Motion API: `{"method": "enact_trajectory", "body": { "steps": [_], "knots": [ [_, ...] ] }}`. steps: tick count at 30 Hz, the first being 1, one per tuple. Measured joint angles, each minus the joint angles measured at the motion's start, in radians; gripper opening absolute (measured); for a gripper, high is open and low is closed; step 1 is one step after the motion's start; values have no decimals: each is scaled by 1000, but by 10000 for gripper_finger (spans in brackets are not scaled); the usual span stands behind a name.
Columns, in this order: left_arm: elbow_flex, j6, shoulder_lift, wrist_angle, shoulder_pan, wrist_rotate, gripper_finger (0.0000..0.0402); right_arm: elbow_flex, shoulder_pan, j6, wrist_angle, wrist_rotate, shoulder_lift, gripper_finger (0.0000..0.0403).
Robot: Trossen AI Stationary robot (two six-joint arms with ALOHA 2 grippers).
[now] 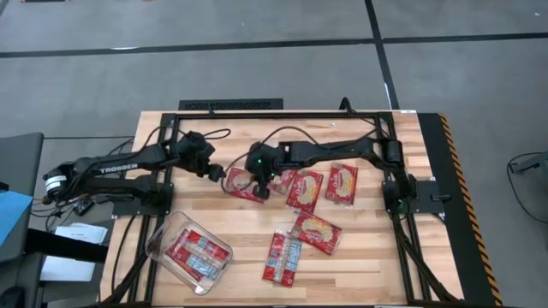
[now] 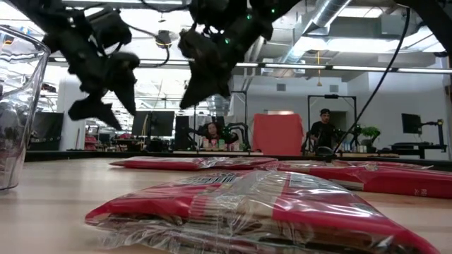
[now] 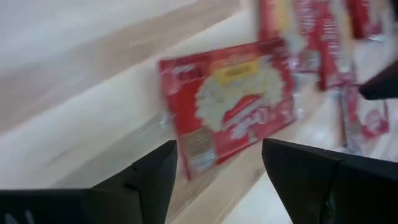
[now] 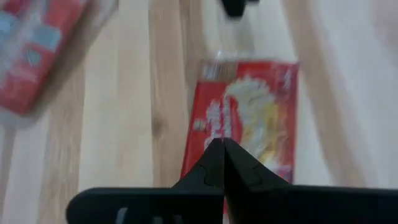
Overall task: Sort popcorn bags into baskets
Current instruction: Put the red popcorn bag into the transparent bin
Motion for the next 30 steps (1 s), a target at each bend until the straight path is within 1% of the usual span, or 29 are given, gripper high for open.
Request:
{"method": "enact_trajectory", "body": {
  "steps": [4,6,9,12,14,17,24,30],
  "knots": [
    [-61,-24,0,15,0,-50,225,-90,1,22,61,-4,0,21],
    [-90,-25,0,49,0,-66,225,-120,2,30,77,-3,3,27],
    [-122,-49,0,112,0,-68,225,-154,8,33,141,-2,1,28],
    [-145,-71,17,144,-6,-59,225,-189,17,60,174,-4,2,18],
    [-161,-81,30,199,-9,-48,225,-201,23,61,200,-3,2,13],
    [-191,-111,69,283,-9,-30,225,-225,22,61,218,-2,0,11],
    [-190,-102,202,416,-10,-8,225,-248,21,62,217,-2,1,30],
    [-188,-101,322,569,-10,48,225,-248,21,53,223,-2,3,15]
  ]
}}
